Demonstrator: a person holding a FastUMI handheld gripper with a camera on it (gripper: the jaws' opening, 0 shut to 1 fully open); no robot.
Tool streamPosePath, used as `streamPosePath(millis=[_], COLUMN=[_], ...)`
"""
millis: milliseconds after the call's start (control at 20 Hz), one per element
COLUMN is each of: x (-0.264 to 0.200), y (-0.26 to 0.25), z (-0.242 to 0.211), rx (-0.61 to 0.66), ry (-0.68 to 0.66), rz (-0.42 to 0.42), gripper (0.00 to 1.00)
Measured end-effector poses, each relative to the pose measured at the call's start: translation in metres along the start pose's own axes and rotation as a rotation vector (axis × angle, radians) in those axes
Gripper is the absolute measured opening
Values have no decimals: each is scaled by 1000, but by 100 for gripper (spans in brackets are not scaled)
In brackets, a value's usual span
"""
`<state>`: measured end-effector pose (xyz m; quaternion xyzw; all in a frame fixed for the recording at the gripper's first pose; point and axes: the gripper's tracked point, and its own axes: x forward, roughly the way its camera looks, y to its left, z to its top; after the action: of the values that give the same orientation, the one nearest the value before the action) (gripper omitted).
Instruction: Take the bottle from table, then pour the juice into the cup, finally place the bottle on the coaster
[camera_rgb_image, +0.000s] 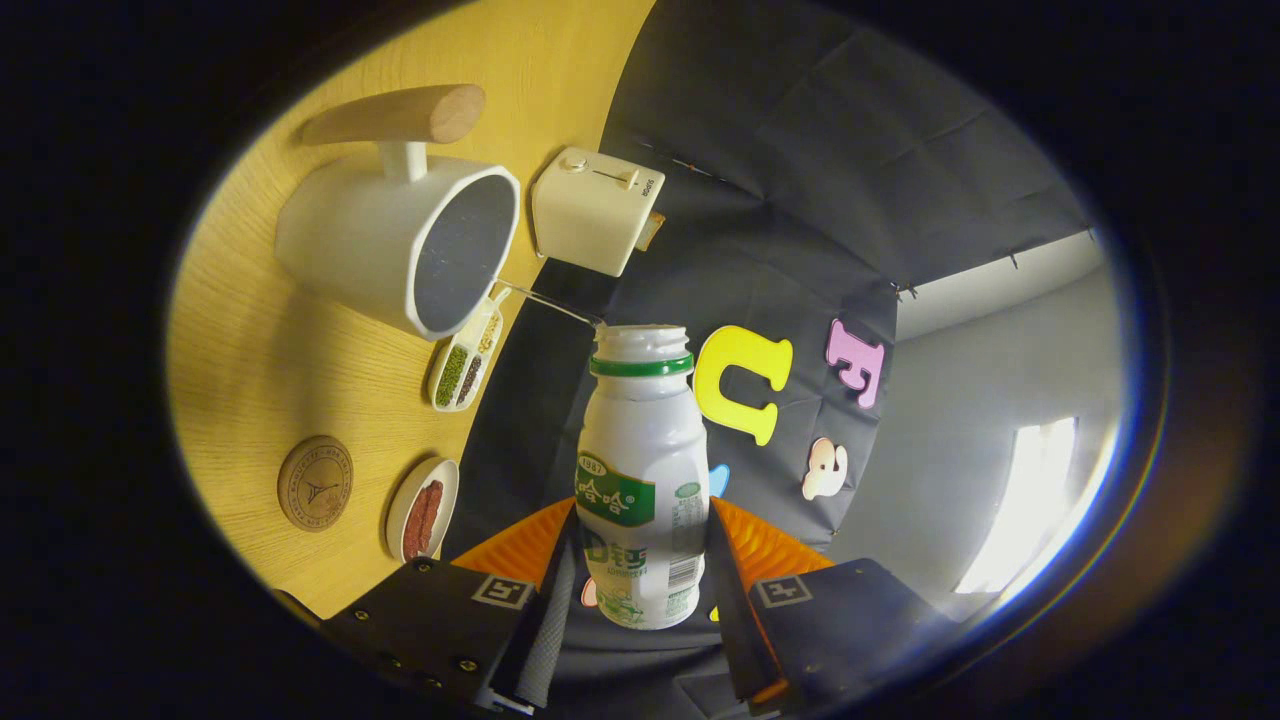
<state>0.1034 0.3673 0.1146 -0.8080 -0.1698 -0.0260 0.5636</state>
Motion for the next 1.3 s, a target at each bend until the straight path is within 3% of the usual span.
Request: streamPosePath(millis=[1300], x=[-10], y=[-3], z=[13], rx=[-176], ry=[-75], rz=[-62], gripper=[66])
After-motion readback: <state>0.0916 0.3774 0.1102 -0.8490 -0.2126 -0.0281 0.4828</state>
